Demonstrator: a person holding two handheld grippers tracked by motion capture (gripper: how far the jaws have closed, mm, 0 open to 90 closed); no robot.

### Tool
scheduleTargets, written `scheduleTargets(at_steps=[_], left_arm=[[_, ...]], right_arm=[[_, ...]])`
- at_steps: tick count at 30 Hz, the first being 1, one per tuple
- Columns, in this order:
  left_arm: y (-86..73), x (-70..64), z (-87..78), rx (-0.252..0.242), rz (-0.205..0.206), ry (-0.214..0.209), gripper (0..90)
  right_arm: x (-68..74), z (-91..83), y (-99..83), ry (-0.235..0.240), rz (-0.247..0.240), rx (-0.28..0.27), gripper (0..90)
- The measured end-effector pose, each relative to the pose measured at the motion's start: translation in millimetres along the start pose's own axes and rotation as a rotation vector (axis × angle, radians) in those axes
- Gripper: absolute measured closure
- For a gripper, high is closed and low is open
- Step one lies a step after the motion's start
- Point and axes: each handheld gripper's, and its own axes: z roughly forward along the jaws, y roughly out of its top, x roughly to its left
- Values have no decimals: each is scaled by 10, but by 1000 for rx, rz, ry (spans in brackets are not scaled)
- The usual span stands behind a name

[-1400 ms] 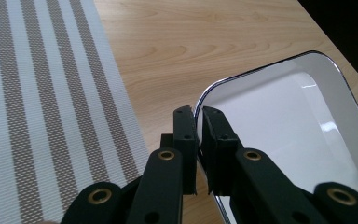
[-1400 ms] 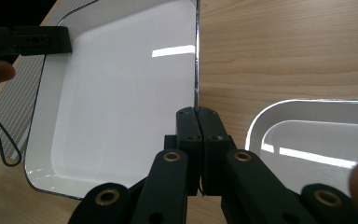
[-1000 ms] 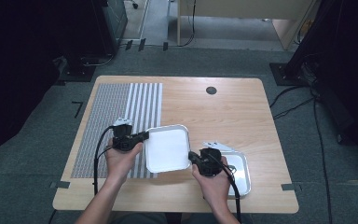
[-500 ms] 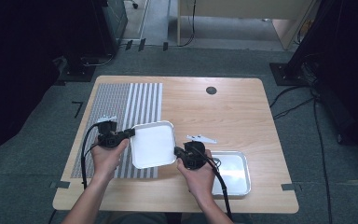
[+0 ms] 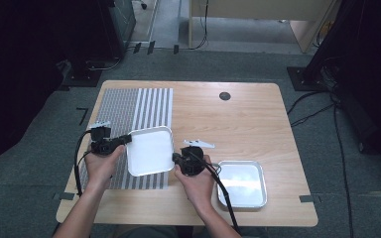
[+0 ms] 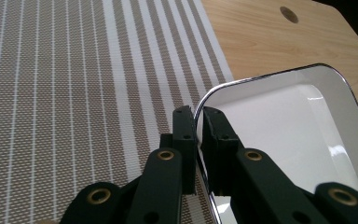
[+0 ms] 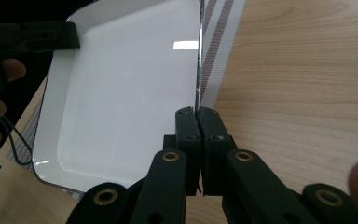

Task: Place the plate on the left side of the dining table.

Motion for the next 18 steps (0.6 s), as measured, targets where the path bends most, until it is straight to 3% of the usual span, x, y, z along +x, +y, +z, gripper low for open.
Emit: scheduleTargets(at_steps=[5, 18], left_arm=[[23, 151, -22, -7, -13, 13, 847], [61, 399, -16, -20, -42, 19, 841]], right_arm=[[90, 113, 16, 7, -4, 2, 891], [231, 332, 46, 15, -4, 3, 889]])
